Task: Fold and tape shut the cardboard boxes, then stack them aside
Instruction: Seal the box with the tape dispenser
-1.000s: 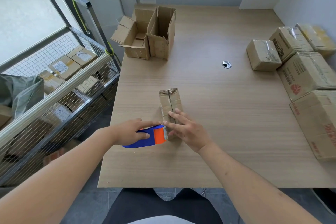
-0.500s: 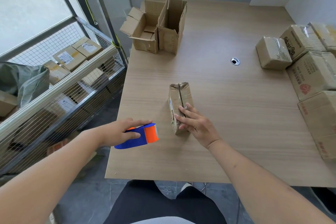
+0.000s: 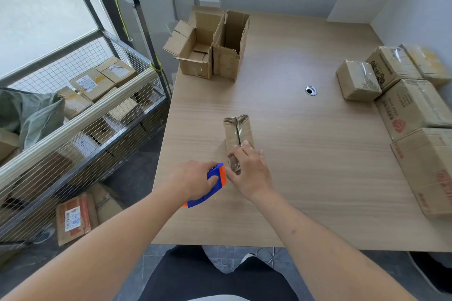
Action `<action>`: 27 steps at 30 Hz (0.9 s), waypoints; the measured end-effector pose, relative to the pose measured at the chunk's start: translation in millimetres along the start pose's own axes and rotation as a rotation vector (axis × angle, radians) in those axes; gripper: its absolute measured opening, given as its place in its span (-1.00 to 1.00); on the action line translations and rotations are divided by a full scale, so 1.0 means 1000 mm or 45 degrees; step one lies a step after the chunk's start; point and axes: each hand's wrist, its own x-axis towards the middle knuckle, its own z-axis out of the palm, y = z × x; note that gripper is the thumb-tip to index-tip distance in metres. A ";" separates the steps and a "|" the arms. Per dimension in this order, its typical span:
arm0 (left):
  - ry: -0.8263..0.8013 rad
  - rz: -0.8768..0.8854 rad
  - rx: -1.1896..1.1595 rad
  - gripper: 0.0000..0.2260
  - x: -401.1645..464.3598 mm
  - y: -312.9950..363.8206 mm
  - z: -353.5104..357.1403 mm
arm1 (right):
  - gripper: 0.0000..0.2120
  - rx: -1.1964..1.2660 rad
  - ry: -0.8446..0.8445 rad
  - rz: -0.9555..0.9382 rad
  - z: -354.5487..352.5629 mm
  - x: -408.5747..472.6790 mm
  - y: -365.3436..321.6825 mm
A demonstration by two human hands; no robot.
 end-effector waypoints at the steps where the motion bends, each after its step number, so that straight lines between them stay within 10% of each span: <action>1: 0.015 -0.005 0.010 -0.66 -0.001 0.003 0.001 | -0.75 -0.026 -0.014 -0.007 0.003 -0.001 -0.006; 17: 0.005 -0.223 -0.018 -0.84 0.018 0.012 0.014 | -0.48 -0.262 -0.056 0.106 -0.004 0.000 -0.015; 27: 0.175 -0.049 -0.111 -0.42 0.013 -0.008 0.005 | -0.46 -0.620 0.035 -0.058 -0.010 -0.001 0.011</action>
